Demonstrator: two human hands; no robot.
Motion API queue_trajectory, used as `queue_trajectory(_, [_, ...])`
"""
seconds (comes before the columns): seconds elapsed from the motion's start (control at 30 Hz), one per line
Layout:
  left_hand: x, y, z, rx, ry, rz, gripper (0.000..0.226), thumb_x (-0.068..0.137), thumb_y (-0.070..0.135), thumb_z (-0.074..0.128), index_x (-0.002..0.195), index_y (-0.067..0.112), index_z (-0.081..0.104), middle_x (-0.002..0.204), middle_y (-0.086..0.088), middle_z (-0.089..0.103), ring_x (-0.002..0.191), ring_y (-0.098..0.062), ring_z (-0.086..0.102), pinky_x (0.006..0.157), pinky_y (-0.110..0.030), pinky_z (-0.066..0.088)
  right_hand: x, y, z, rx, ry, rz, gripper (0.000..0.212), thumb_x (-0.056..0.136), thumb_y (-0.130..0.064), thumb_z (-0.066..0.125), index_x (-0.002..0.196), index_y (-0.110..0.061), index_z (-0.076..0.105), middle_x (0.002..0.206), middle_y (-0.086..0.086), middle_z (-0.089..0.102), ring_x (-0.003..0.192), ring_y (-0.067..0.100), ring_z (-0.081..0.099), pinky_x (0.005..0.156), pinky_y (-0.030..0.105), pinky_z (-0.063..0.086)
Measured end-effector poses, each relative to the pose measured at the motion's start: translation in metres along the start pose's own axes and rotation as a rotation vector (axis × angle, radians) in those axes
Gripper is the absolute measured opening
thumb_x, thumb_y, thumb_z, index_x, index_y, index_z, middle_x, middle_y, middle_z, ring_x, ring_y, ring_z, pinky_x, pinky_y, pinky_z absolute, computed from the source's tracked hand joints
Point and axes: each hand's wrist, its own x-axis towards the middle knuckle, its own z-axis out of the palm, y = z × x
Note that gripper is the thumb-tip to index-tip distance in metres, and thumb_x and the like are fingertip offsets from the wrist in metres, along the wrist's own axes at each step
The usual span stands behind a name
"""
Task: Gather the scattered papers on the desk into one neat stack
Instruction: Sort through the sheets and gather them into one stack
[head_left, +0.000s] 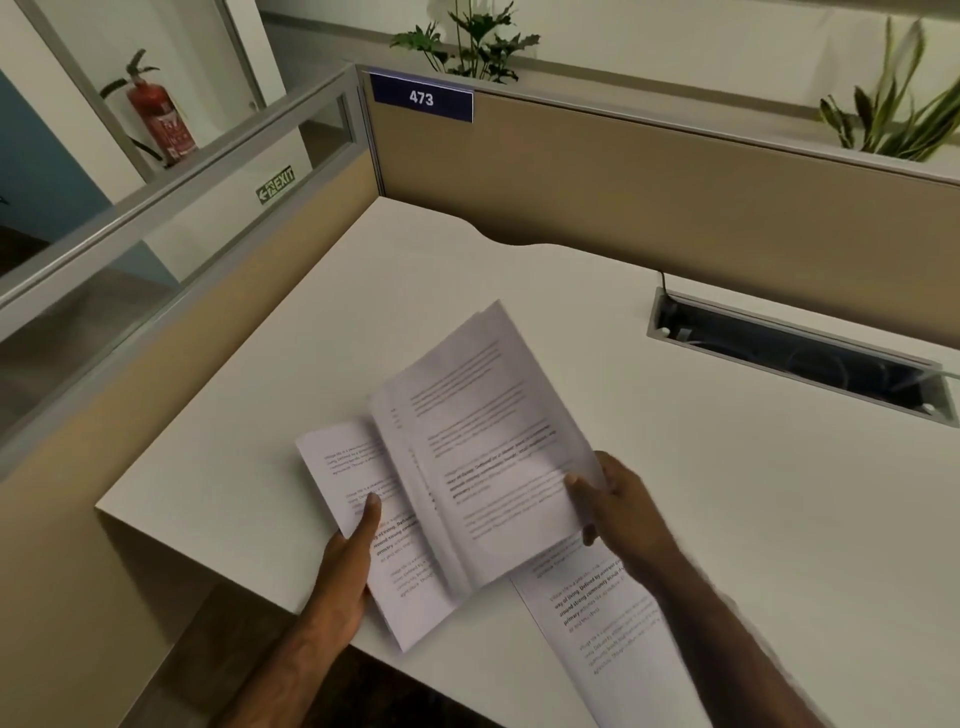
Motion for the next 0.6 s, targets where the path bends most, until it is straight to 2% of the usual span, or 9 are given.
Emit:
queue_trajectory(0.13, [-0.002,0.004,0.001,-0.019,-0.060,-0.015,0.062,0.087,0.081,0.053,0.138,0.046,0.059,0.132,0.001,0.075,0.122,-0.029,0.070,0.105,-0.059,0.054,0.000,0.005,0.042,-0.059,-0.139,0.060,0.011,0.108,-0.021,0.059,0.110,-0.012,0.065,0.088,0.011,0.076,0.058,0.015,0.068,0.047,0.032,0.055])
queue_trajectory(0.23, [-0.004,0.006,0.002,-0.023,-0.062,-0.012,0.056,0.087,0.073,0.064,0.134,0.042,0.063,0.130,0.001,0.077,0.121,-0.026,0.070,0.108,-0.057,0.052,0.000,0.007,0.065,-0.146,-0.205,0.083,0.018,0.109,-0.024,0.058,0.119,-0.011,0.064,0.100,0.012,0.076,0.058,0.012,0.068,0.048,0.029,0.055])
queue_trajectory(0.3, [-0.001,0.004,0.003,-0.005,-0.005,-0.006,0.049,0.089,0.050,0.077,0.133,0.031,0.066,0.127,-0.006,0.077,0.117,-0.030,0.072,0.104,-0.054,0.056,0.001,0.007,0.076,-0.224,-0.243,0.075,0.024,0.108,-0.027,0.059,0.124,-0.010,0.063,0.107,0.009,0.074,0.063,0.010,0.068,0.048,0.024,0.054])
queue_trajectory(0.37, [0.002,0.000,0.001,0.017,0.050,0.006,0.035,0.091,0.025,0.080,0.125,0.027,0.070,0.124,-0.008,0.077,0.112,-0.031,0.073,0.095,-0.047,0.060,0.003,0.007,0.082,-0.322,-0.269,0.060,0.032,0.106,-0.032,0.062,0.131,-0.011,0.062,0.112,0.002,0.070,0.081,0.015,0.068,0.055,0.018,0.052])
queue_trajectory(0.47, [0.003,-0.002,0.001,0.028,0.066,0.006,0.032,0.094,0.010,0.076,0.122,0.025,0.071,0.114,-0.003,0.080,0.107,-0.028,0.075,0.081,-0.039,0.063,0.003,0.007,0.076,-0.438,-0.207,0.027,0.041,0.102,-0.043,0.067,0.133,-0.017,0.063,0.111,-0.007,0.065,0.094,0.012,0.064,0.064,0.011,0.043])
queue_trajectory(0.6, [0.004,-0.003,-0.002,0.032,0.068,-0.006,0.028,0.095,0.009,0.075,0.116,0.027,0.072,0.107,-0.001,0.083,0.102,-0.028,0.077,0.074,-0.037,0.064,-0.002,0.012,0.043,-0.438,-0.004,0.041,0.045,0.095,-0.049,0.075,0.132,-0.026,0.066,0.108,-0.008,0.070,0.094,0.010,0.070,0.084,0.031,0.058])
